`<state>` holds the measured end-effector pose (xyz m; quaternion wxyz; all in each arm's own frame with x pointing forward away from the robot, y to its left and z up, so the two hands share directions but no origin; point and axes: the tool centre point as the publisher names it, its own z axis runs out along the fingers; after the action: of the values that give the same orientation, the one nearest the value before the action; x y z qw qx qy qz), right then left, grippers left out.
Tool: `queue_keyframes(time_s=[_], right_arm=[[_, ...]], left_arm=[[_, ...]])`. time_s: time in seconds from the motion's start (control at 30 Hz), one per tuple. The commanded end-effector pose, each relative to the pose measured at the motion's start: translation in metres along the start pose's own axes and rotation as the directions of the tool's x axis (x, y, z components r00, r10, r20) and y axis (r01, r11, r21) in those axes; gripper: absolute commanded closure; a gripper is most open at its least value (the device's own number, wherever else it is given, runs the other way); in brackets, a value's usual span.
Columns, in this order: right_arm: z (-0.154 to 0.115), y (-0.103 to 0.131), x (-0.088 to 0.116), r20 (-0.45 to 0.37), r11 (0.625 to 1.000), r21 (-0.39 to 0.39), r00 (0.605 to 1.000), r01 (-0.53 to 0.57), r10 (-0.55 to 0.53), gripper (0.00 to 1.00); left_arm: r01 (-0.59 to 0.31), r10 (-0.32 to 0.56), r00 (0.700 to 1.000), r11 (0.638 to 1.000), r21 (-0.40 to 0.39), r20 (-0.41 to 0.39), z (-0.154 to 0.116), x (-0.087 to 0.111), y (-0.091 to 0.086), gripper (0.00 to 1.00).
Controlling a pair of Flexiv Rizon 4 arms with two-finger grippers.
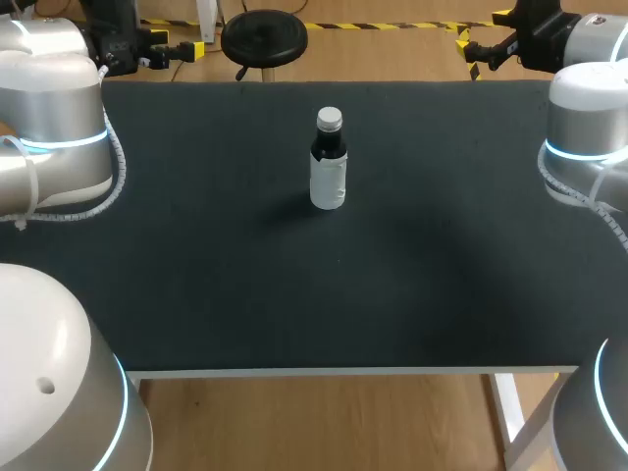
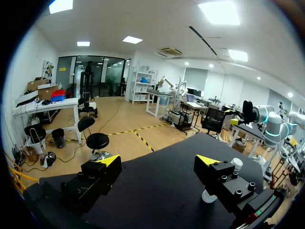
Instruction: Unscrew the bottle cap
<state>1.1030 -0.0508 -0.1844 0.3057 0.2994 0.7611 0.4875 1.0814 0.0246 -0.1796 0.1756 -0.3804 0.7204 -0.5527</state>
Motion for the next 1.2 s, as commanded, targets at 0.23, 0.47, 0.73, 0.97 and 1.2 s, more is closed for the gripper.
queue_keyframes(time_s=[0.23, 0.47, 0.73, 0.97, 1.2], right_arm=[[0.0, 0.0, 0.0, 0.0, 1.0, -0.001, 1.0, 0.0, 0.0, 0.0], [0.0, 0.0, 0.0, 0.0, 1.0, -0.001, 1.0, 0.0, 0.0, 0.0], [0.0, 0.0, 0.0, 0.0, 1.0, -0.001, 1.0, 0.0, 0.0, 0.0], [0.0, 0.0, 0.0, 0.0, 1.0, -0.001, 1.0, 0.0, 0.0, 0.0], [0.0, 0.0, 0.0, 0.0, 1.0, -0.001, 1.0, 0.0, 0.0, 0.0]], left_arm=[[-0.185, 0.216, 0.814, 0.976, 0.113, -0.539, -0.001, 0.028, 0.0, 0.0], [-0.178, 0.298, 0.523, 0.954, 0.24, -0.798, 0.009, 0.045, 0.021, 0.0], [-0.173, 0.366, 0.387, 0.93, 0.323, -0.846, 0.017, 0.065, 0.045, 0.0], [-0.132, 0.383, 0.347, 0.923, 0.36, -0.856, 0.031, 0.088, 0.06, 0.0], [-0.092, 0.389, 0.301, 0.921, 0.379, -0.871, 0.045, 0.116, 0.072, 0.0]])
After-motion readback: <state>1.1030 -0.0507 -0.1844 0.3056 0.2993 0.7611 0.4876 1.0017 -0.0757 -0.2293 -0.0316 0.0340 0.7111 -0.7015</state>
